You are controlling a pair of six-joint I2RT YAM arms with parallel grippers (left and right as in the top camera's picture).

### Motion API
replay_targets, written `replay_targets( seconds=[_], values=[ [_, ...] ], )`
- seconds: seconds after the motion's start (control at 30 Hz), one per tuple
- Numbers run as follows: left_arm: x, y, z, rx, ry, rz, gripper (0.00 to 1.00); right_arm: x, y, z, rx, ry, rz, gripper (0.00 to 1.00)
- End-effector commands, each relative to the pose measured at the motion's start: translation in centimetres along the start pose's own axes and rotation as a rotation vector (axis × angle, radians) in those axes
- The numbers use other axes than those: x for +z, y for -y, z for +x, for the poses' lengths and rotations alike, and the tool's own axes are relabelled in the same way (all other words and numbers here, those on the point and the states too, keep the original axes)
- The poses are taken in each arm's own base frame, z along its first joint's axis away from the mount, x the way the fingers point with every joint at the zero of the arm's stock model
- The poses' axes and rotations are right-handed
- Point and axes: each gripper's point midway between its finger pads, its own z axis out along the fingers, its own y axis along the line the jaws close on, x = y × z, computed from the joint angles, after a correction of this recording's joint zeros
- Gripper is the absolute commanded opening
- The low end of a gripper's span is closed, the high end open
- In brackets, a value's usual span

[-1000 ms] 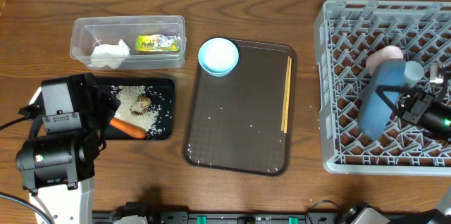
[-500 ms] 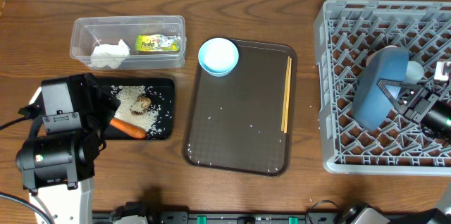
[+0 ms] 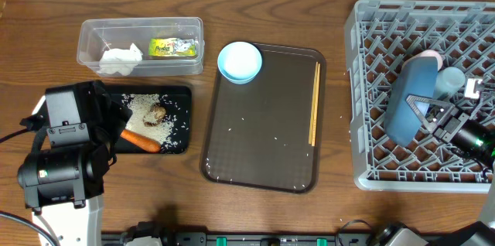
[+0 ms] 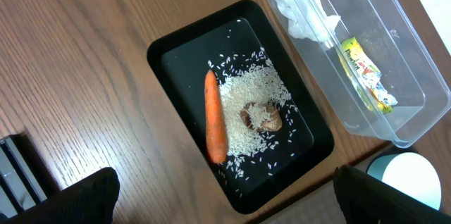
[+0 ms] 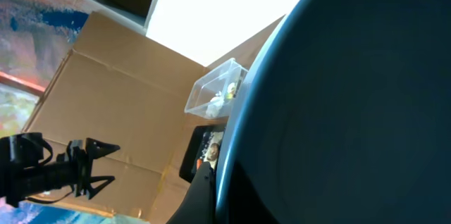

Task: Sort waste into correct bins and load items into the dishwasher rack
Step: 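Lower the blue plate upright into the rack slots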

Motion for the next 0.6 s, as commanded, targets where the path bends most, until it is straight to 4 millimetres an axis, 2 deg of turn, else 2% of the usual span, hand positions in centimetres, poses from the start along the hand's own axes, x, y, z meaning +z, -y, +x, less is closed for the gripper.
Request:
replay_targets(
  seconds=[0.0,0.13,0.27,0.4,0.57],
  values=[
    [-0.1,-0.3,-0.3,-0.005,0.016,-0.014,0.98,-0.2,1.4,0.4,0.074,-0.022,0.083,0.01],
    [-0.1,-0.3,-0.3,-0.005,0.016,-0.014,0.98,-1.1,3.4,0.0,0.099,-0.060,0.280,0.01],
    [-0.1,-0.3,-0.3,-0.005,0.016,-0.014,0.98,-2.5,3.9,-0.9,0.098,-0.050,0.445,0.01],
    [-0.1,-0.3,-0.3,-0.005,0.016,-0.014,0.98,-5.5,5.1,-1.3,0.135,0.001,0.724,0.01],
    [-0.1,-0.3,-0.3,-0.005,0.016,-0.014,0.98,-8.4,6.1,-0.1,0.200,0.031,0.945,0.01]
  ],
)
